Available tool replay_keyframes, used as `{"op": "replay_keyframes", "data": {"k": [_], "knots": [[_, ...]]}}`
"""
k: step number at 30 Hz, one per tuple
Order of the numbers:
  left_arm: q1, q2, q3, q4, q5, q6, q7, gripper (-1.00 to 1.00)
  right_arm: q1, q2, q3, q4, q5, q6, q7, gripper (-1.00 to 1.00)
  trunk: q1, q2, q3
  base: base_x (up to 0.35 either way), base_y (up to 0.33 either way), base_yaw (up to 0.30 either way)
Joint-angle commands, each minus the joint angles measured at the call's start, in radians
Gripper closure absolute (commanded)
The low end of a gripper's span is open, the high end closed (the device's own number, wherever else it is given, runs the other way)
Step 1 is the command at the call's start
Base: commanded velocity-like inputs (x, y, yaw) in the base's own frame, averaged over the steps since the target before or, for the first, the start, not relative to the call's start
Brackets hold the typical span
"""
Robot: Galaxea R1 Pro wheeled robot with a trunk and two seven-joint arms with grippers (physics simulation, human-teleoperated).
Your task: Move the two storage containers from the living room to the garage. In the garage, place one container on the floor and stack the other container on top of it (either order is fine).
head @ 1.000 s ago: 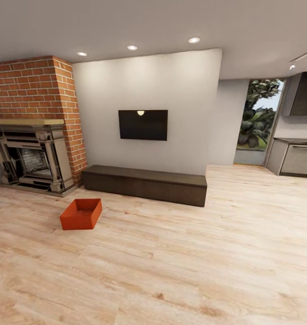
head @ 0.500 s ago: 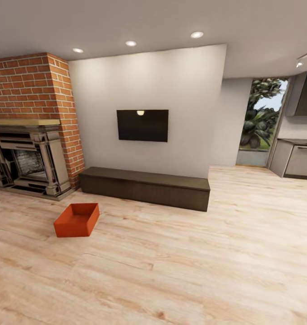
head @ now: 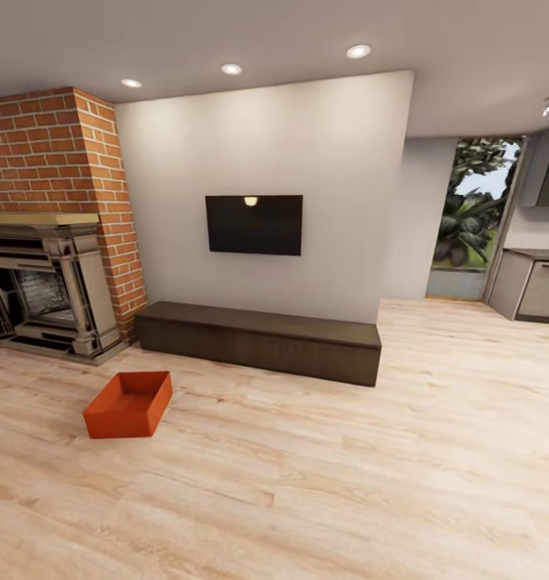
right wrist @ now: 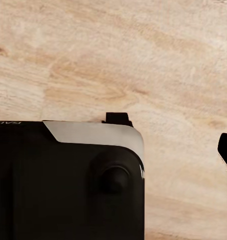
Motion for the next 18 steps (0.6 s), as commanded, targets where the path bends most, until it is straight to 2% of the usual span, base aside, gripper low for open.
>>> {"op": "replay_keyframes", "data": {"k": [1, 18], "knots": [[-0.001, 0.000, -0.001, 0.001, 0.010, -0.003, 0.000, -1.00, -0.001, 0.001, 0.008, 0.003, -0.008, -0.005, -0.001, -1.00, 0.001, -0.001, -0.001, 0.321, 0.000, 0.000], [-0.001, 0.001, -0.001, 0.001, 0.009, -0.003, 0.000, -1.00, -0.001, 0.001, 0.008, 0.003, -0.008, -0.005, -0.001, -1.00, 0.001, -0.001, -0.001, 0.321, 0.000, 0.000]]}}
